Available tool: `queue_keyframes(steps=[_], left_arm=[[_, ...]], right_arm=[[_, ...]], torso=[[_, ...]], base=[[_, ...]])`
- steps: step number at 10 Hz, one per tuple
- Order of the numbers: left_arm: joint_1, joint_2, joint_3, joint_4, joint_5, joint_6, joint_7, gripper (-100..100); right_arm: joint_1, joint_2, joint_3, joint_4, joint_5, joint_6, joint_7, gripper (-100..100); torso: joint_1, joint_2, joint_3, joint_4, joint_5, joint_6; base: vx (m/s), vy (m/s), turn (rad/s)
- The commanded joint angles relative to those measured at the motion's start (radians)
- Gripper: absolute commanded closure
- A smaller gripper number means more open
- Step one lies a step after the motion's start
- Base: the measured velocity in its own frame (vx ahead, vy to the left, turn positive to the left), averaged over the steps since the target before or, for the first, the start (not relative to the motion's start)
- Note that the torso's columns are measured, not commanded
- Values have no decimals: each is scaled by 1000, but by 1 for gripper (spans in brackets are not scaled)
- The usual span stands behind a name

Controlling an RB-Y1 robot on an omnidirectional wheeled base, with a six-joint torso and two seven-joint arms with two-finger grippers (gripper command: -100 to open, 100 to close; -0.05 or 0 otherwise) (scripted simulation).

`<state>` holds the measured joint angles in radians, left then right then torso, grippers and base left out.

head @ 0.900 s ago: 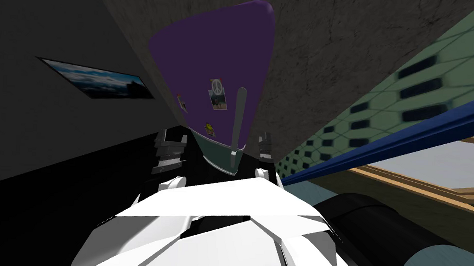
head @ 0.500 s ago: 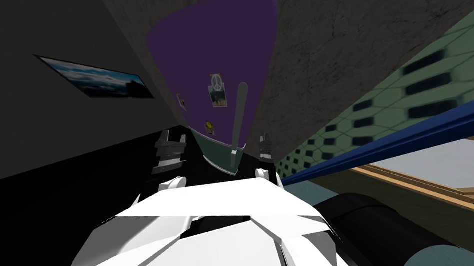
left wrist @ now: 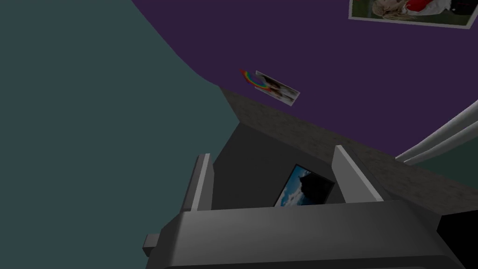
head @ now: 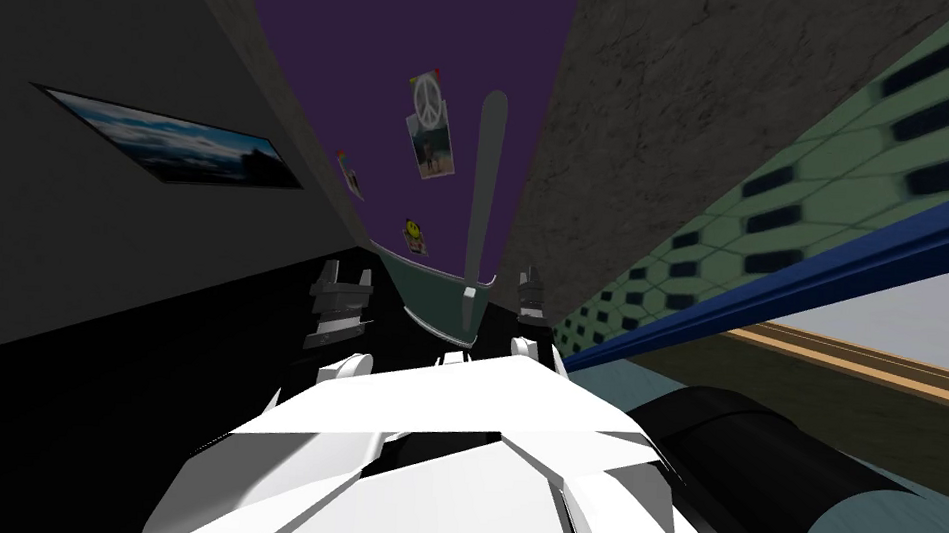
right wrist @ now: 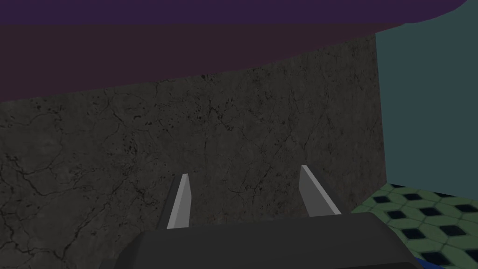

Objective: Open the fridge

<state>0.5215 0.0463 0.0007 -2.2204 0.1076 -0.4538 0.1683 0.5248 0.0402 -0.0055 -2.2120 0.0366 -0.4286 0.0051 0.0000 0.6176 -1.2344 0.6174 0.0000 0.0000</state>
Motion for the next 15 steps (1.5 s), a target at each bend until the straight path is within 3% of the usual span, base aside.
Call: queue_keyframes(steps=[1,2,5,9,15], left_arm=[[-3,31,-7,10,2,7,3,-100],[-8,55,-16,24,4,17,7,-100],[-28,93,-53,82,12,56,24,-100],[-56,82,-106,166,25,114,49,-100],[-100,98,-189,296,44,203,88,-100]], right_arm=[[0,0,0,0,0,0,0,0],[0,0,0,0,0,0,0,0],[0,0,0,1,0,0,0,0],[0,0,0,1,0,0,0,0],[0,0,0,1,0,0,0,0]], torso=[[0,74,-148,74,0,0],[-1,108,-216,107,0,0],[-2,121,-241,120,-1,0],[-1,120,-242,121,0,0],[0,121,-241,121,0,0]], base=[[-3,-18,-34],[-14,-46,-76],[-26,-92,-86],[-38,-94,-101],[-28,-112,-102]])
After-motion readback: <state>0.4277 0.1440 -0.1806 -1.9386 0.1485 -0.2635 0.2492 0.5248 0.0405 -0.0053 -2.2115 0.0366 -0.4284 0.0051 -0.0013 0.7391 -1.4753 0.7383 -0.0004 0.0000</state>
